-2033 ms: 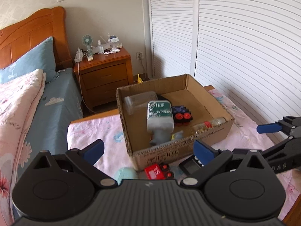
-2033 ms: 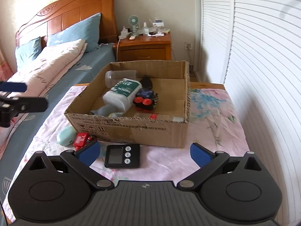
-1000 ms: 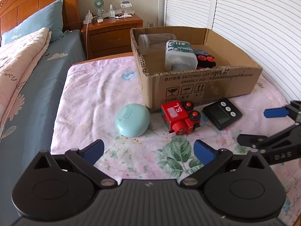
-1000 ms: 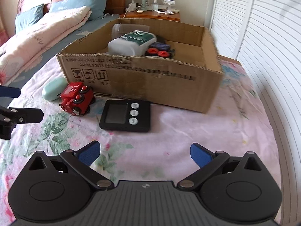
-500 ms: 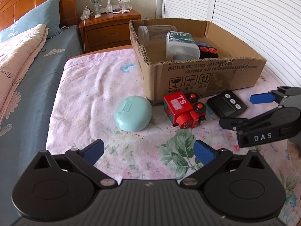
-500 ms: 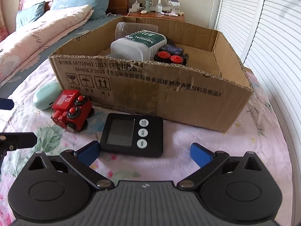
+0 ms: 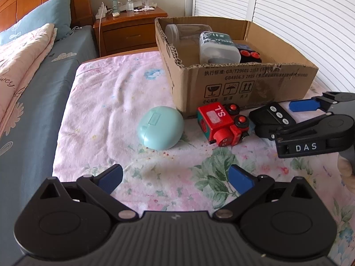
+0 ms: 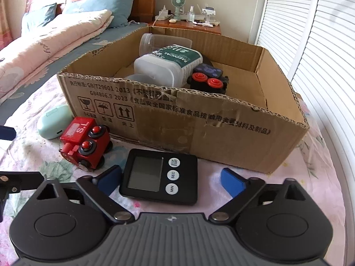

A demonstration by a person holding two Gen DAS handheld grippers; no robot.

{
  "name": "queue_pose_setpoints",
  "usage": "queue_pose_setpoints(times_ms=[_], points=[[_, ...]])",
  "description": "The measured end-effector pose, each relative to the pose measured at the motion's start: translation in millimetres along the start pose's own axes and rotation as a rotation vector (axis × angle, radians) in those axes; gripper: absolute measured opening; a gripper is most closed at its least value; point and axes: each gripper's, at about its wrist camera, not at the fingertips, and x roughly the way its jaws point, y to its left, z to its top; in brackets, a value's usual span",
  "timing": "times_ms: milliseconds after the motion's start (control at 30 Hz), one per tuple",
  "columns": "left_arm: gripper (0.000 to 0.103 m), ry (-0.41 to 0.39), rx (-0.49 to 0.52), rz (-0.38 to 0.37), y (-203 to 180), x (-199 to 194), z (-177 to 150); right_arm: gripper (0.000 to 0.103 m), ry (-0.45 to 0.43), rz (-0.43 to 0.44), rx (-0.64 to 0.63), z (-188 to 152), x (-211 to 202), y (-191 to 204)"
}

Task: Organize rigid objects
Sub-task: 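Grasp the black digital timer with the right tool while the left tool approaches the mint case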

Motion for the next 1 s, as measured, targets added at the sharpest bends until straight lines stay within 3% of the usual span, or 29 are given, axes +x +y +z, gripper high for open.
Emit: queue_pose_setpoints(times_ms=[200,1000], points=[[0.101,0.000,0.005,-0.004,-1.2,0.3,-0.1,0.076,-0.005,0.028,-0.003,-2.1,-5.4,1.1],[0.098,-0.020,0.000,-0.005,-5.9,8.8,9.4,0.076,-0.018,-0.050,0.065,-37.1,-33.8,-31.6]])
